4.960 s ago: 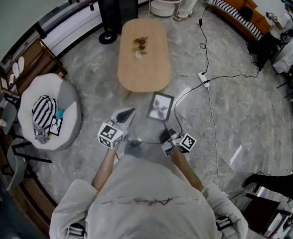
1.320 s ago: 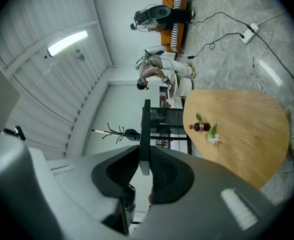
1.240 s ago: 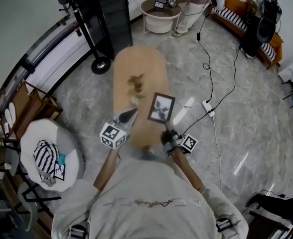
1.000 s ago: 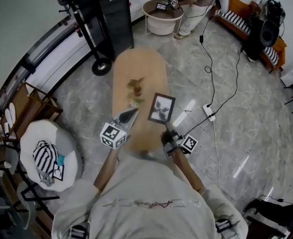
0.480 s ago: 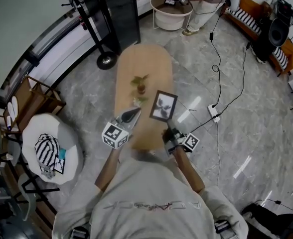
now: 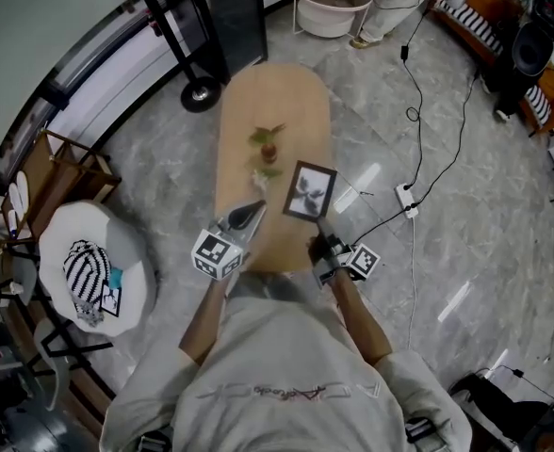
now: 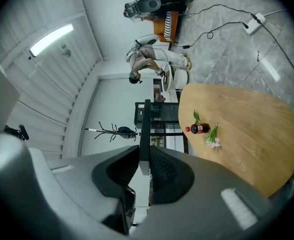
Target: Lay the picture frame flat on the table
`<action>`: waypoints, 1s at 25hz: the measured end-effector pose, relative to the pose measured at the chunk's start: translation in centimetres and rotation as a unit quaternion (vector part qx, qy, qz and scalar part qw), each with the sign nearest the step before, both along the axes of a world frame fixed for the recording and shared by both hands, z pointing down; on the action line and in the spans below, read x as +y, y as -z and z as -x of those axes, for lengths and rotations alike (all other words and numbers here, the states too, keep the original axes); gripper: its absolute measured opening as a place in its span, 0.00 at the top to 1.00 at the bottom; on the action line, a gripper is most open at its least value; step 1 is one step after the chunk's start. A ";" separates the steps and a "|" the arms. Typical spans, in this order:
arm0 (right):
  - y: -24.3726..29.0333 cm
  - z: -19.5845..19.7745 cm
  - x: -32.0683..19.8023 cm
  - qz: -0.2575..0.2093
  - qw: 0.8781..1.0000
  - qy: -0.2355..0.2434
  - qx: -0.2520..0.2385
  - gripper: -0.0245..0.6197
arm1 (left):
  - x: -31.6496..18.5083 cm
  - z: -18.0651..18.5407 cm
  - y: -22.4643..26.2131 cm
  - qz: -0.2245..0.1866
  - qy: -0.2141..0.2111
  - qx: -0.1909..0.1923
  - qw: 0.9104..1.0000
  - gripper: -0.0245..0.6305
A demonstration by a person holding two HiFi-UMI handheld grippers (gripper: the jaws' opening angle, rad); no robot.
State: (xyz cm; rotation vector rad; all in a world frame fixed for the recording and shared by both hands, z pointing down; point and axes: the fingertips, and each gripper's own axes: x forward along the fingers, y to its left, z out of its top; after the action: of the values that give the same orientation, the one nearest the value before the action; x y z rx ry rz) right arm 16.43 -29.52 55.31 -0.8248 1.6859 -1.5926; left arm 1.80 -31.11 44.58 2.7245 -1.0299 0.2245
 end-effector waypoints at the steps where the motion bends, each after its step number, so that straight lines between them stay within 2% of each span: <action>1: -0.2 0.1 -0.2 0.002 1.000 -0.001 0.001 0.85 | -0.2 0.0 -0.4 0.004 -0.003 0.001 1.000 0.96; 12: -3.8 2.1 -2.6 0.016 1.000 -0.020 0.009 0.85 | -3.1 2.5 -4.9 0.030 -0.027 0.007 0.999 0.96; 25: -9.8 6.2 -2.5 0.039 0.999 -0.026 0.007 0.85 | -3.4 6.8 -11.9 0.070 -0.028 0.006 0.997 0.96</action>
State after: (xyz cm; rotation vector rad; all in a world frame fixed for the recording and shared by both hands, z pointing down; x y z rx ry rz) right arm 10.25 -32.00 65.10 -0.9128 1.6080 -1.6289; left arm -4.98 -34.46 56.45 2.6281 -0.8996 0.2789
